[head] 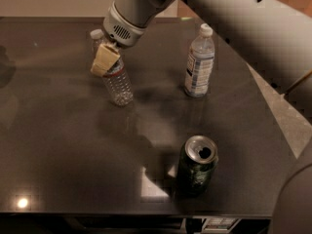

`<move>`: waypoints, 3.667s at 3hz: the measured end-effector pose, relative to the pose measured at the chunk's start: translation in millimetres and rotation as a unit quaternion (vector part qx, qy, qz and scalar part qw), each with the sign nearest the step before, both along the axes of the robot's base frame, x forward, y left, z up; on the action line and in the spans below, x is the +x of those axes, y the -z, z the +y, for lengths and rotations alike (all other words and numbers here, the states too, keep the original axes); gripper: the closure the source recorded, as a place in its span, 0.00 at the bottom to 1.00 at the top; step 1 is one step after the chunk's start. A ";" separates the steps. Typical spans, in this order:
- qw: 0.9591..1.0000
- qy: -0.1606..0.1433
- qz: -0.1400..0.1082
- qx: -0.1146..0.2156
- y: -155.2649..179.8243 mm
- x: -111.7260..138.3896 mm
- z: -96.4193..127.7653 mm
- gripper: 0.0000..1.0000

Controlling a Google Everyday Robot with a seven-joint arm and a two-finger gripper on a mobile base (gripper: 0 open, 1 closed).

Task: Knock water bottle over

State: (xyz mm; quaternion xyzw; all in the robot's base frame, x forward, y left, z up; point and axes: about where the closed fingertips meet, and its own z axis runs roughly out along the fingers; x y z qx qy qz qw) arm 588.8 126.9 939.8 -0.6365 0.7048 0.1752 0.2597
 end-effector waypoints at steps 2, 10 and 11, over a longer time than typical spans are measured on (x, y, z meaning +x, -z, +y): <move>0.988 -0.025 -0.031 -0.147 -4.3 -17.3 -56.0 1.00; 0.939 -0.177 0.039 -0.293 86.1 -61.5 -75.2 0.00; 0.941 -0.174 0.030 -0.287 86.0 -57.9 -71.2 0.00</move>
Offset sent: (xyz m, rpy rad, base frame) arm -0.0291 -0.0925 0.0102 -0.4757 -0.0913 0.0985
